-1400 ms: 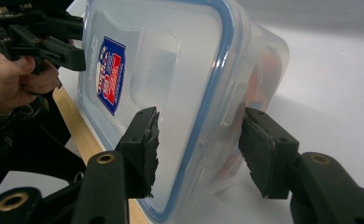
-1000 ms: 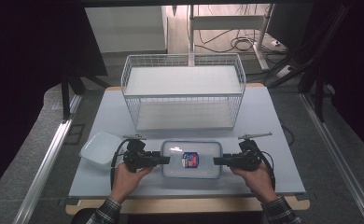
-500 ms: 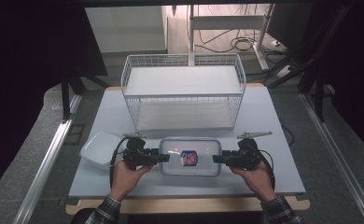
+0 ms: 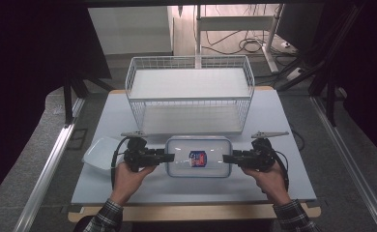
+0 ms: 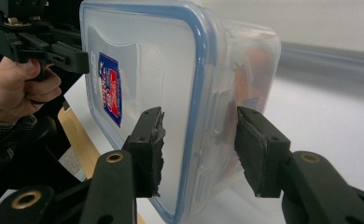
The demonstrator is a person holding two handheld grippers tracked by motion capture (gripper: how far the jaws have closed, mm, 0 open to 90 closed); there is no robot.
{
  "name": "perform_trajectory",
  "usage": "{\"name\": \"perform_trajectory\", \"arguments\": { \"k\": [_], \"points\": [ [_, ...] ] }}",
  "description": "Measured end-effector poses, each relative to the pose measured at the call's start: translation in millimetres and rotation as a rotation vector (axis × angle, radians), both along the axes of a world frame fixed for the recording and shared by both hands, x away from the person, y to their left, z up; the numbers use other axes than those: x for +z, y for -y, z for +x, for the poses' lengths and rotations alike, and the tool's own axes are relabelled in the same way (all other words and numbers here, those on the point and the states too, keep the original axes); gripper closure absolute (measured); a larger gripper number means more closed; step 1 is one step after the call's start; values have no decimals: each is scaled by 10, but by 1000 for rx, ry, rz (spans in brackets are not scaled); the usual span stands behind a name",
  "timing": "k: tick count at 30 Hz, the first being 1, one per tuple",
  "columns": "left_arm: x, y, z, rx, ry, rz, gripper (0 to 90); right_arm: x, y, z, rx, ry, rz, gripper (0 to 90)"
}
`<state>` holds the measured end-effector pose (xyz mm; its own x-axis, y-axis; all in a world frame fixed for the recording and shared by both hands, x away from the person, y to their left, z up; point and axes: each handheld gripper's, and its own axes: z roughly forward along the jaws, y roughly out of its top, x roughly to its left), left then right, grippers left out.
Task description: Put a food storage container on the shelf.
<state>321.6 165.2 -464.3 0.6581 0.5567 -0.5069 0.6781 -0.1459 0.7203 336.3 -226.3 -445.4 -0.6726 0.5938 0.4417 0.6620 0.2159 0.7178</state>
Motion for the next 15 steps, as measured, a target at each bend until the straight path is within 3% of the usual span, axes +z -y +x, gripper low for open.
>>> {"name": "perform_trajectory", "arguments": {
  "k": [6, 15],
  "points": [
    [157, -13, 22, 6, 25, 4, 513, 122, -14, 31, 6, 24, 5, 529],
    [521, -51, 122, 12, 80, -8, 513, 514, -46, 117, 7, 84, 1, 529]
  ]
}}
